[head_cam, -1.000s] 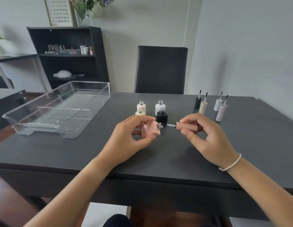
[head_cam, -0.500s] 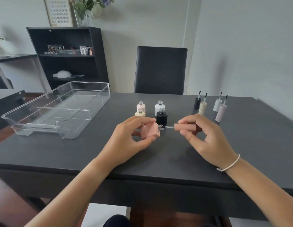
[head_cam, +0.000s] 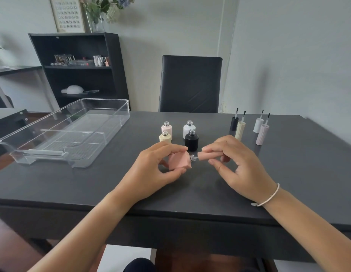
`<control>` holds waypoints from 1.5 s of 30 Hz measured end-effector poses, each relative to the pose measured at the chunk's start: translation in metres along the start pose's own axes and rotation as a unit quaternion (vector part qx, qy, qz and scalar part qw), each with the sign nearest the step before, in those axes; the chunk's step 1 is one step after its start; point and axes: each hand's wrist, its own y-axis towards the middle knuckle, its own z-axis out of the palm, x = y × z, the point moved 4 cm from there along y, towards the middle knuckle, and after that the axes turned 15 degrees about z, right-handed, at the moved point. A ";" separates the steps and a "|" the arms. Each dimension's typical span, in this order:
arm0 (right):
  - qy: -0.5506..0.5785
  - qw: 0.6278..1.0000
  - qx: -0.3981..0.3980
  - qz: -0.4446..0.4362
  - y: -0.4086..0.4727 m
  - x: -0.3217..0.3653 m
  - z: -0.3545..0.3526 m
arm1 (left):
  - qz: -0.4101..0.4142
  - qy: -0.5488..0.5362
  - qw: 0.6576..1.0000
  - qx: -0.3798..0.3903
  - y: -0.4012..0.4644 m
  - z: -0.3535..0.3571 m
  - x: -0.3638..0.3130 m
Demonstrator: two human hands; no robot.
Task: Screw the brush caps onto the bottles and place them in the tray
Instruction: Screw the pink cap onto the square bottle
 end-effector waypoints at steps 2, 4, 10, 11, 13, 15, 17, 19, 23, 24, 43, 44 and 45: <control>-0.004 1.000 0.006 -0.002 0.000 -0.001 0.002 | 0.004 0.005 1.000 0.002 -0.001 0.000 0.000; -0.006 1.000 0.013 0.000 -0.001 -0.001 0.003 | 0.009 0.010 1.000 0.003 -0.001 0.000 0.000; -0.021 0.999 0.032 0.006 0.001 0.001 0.006 | 0.019 0.020 1.000 0.006 0.000 -0.001 0.000; -0.024 0.999 0.031 0.005 0.001 0.002 0.006 | 0.019 0.021 1.000 0.007 0.000 -0.001 0.000; -0.031 0.999 0.027 0.005 0.000 0.004 0.006 | 0.020 0.020 1.000 0.008 -0.001 -0.002 -0.001; -0.037 0.999 0.028 0.015 0.000 0.000 0.007 | 0.019 0.017 1.000 0.015 -0.001 0.001 0.003; -0.038 0.999 0.028 0.025 -0.001 -0.001 0.008 | 0.020 0.019 0.999 0.017 -0.002 0.002 0.002; -0.035 0.998 0.028 0.046 0.000 -0.003 0.007 | 0.020 0.020 0.999 0.022 -0.001 0.002 0.001; -0.027 0.996 0.056 0.067 0.003 -0.004 0.009 | 0.022 0.022 0.999 0.022 0.000 0.001 0.001; -0.019 0.995 0.065 0.070 0.002 -0.004 0.011 | 0.023 0.023 0.999 0.021 0.000 0.002 0.001; -0.023 0.994 0.044 0.094 0.000 -0.006 0.007 | 0.026 0.026 0.999 0.016 0.001 0.001 -0.002; -0.025 0.994 0.044 0.097 0.000 -0.006 0.007 | 0.025 0.026 0.999 0.016 0.001 0.001 -0.002; -0.026 0.994 0.046 0.101 -0.001 -0.006 0.006 | 0.024 0.026 0.999 0.015 0.001 0.001 -0.003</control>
